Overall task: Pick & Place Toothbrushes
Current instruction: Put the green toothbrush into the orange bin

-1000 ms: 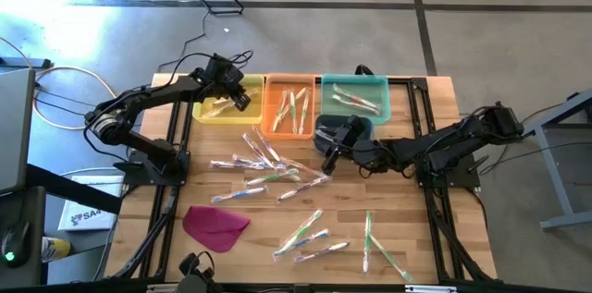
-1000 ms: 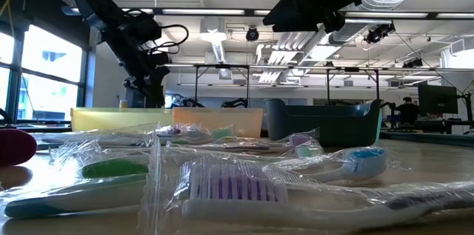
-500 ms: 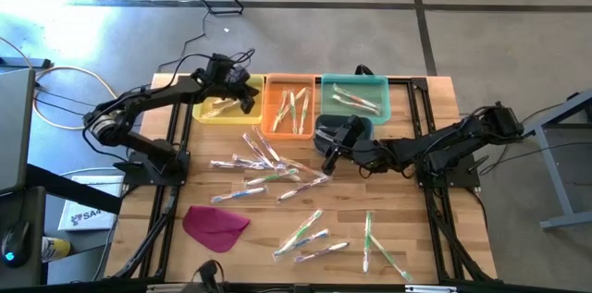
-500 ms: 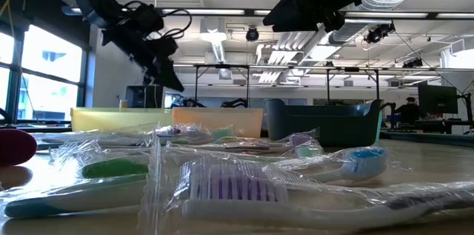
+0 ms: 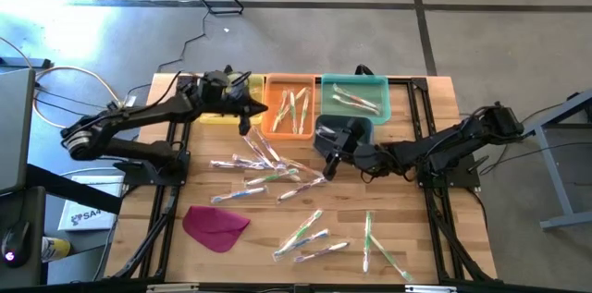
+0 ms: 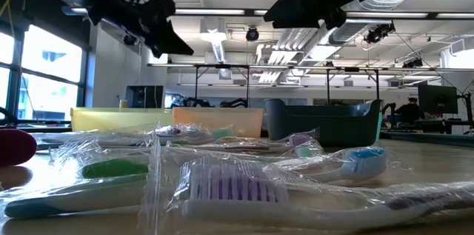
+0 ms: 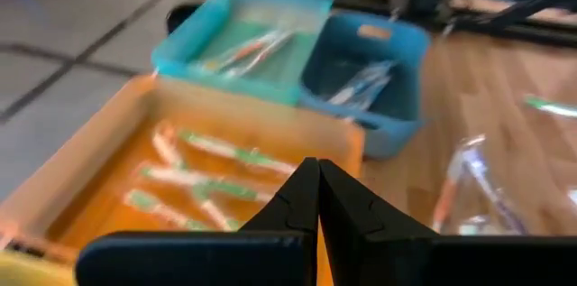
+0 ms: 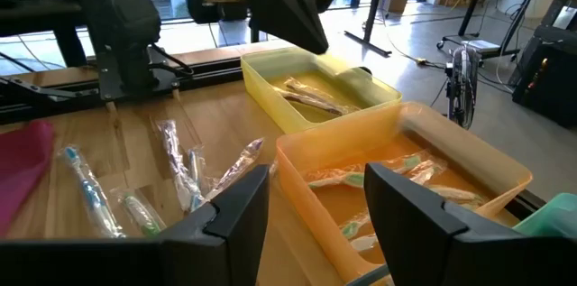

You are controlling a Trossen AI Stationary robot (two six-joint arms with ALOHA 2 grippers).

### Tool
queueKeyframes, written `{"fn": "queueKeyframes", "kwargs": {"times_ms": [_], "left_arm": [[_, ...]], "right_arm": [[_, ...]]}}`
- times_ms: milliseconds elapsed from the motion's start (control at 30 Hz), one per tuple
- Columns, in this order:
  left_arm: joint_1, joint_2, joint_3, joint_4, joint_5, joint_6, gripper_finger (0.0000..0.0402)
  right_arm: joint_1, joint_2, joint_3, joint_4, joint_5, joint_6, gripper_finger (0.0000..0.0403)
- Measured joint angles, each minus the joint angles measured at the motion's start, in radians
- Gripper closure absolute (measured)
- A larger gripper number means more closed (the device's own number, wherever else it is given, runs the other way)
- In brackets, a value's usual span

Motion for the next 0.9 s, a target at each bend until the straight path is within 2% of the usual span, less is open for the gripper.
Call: {"fn": "queueKeyframes", "kwargs": {"times_ms": [233, 500, 900], "left_arm": [[-0.095, -0.119, -0.124, 0.157, 0.0, 0.001, 0.0399], [-0.182, -0.164, -0.196, 0.288, -0.003, 0.044, 0.0399], [-0.215, -0.164, -0.198, 0.291, -0.004, 0.066, 0.0399]], "right_arm": [[-0.001, 0.0, 0.0, 0.0, 0.0, -0.008, 0.0227], [-0.001, 0.0, 0.0, 0.0, 0.002, -0.008, 0.0227], [-0.004, 0.0, 0.0, 0.0, 0.026, -0.035, 0.0227]]}}
